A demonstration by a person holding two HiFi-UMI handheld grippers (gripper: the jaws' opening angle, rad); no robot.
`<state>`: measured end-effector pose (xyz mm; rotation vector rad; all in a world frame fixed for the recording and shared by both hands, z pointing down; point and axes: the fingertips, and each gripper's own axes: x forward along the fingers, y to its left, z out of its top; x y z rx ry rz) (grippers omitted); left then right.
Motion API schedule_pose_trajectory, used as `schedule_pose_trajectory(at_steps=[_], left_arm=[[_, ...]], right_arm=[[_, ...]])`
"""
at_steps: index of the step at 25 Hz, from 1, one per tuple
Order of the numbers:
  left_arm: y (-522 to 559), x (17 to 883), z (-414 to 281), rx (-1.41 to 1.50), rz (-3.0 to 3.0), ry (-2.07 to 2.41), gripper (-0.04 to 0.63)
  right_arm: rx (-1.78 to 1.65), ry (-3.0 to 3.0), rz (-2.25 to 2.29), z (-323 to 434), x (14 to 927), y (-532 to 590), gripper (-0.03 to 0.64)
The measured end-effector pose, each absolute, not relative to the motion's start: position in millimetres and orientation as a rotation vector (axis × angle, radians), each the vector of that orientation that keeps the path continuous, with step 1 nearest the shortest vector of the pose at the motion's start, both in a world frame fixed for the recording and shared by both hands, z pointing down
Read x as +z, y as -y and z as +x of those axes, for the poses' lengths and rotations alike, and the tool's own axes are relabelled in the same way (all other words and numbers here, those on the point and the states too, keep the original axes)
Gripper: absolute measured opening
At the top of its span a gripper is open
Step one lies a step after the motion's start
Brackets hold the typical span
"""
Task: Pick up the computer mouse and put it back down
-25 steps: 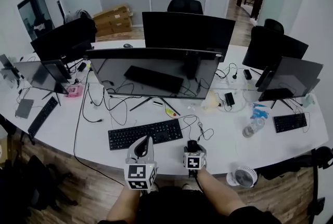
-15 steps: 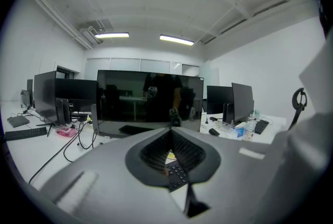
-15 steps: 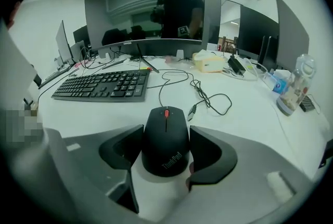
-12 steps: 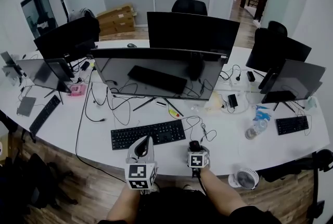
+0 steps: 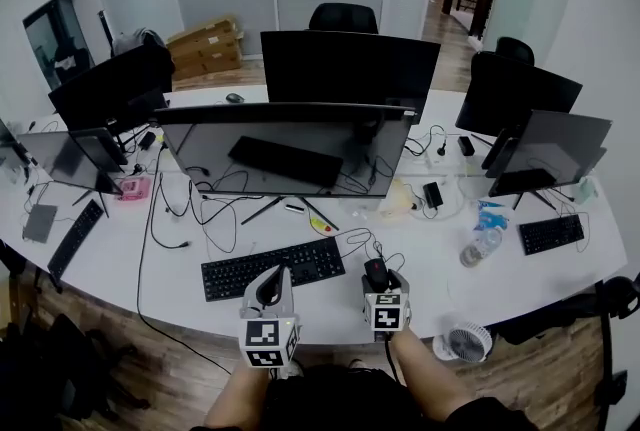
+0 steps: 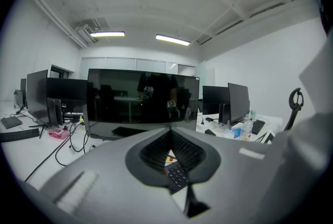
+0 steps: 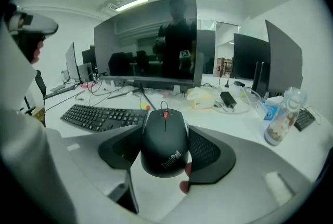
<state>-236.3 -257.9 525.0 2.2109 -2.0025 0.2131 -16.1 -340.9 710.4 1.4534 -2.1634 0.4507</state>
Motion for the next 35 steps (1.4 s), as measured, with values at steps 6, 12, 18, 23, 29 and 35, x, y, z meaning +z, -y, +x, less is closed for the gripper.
schedule_pose_trajectory(at_steps=[6, 12, 18, 23, 29, 35], left_arm=[[270.8, 522.3, -224.6, 0.201, 2.254, 1.960, 0.049], [283.8, 522.1, -204.3, 0.187, 2.309, 1.902, 0.049], [291.5, 520.2, -182.8, 0.169, 2.366, 1.840, 0.049], [294.0, 519.5, -170.7, 0.170, 2.402, 1.806, 0.049], [295.4, 521.1, -168.3, 0.183, 2.408, 1.794, 0.049], [294.8, 526.4, -172.8, 0.209, 2.391, 1.800, 0.049]], right_arm=[[0.271, 2.314, 1.619, 3.3, 610.0, 350.9, 0.261], [0.063, 2.386, 1.785, 32.8, 521.4, 344.9, 0.261], [-0.032, 2.356, 1.864, 55.0, 496.3, 340.3, 0.261], [0.001, 2.330, 1.890, 65.6, 503.8, 337.2, 0.261], [0.065, 2.291, 1.900, 73.1, 523.8, 342.3, 0.261], [0.292, 2.170, 1.854, 75.2, 600.5, 352.2, 0.261]])
